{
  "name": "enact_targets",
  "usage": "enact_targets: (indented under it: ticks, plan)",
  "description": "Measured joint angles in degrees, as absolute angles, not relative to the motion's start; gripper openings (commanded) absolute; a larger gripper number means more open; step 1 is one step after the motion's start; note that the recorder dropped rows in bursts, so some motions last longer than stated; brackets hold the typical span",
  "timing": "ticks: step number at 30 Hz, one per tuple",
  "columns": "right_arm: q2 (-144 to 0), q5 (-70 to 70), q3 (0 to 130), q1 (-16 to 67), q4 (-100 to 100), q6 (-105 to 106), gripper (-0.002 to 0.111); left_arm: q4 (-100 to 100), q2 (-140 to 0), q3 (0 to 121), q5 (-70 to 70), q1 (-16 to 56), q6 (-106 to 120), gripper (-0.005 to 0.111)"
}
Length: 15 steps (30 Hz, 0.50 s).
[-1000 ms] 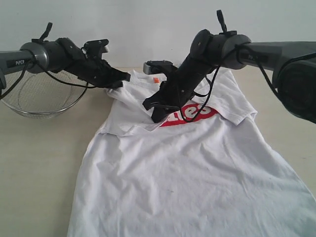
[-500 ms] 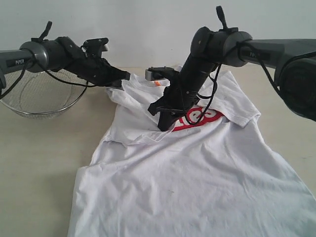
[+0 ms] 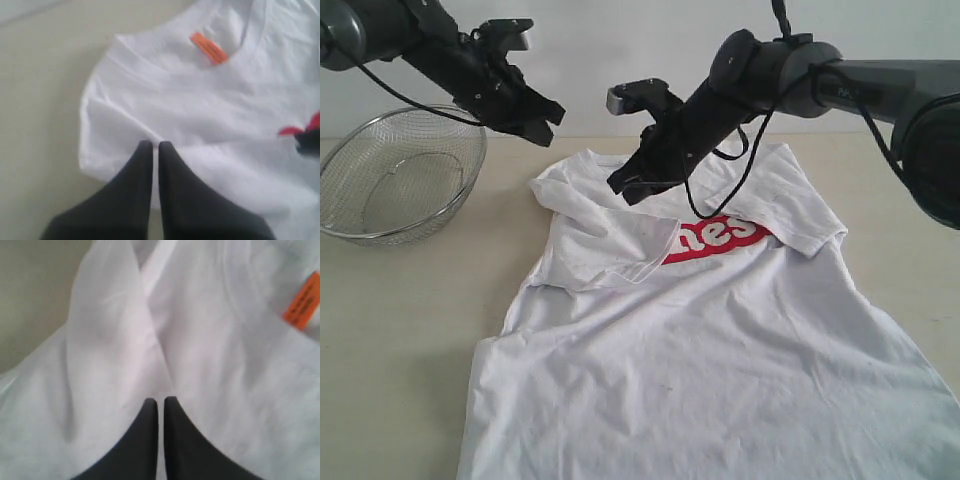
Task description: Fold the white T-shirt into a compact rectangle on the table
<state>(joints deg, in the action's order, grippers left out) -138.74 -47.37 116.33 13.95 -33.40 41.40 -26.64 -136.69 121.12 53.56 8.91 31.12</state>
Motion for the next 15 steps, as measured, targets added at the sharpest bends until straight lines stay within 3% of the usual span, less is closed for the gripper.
enact_targets:
  ticks: [7, 15]
  plan:
    - [-138.7, -36.2, 116.3, 13.9, -32.5, 43.6, 0.000, -32.9, -136.1, 117.8, 66.4, 8.4, 31.3, 0.005]
    - [-141.3, -38.3, 120.4, 12.4, -33.1, 43.8, 0.000, -37.7, -130.6, 102.8, 62.7, 9.7, 34.8, 0.005]
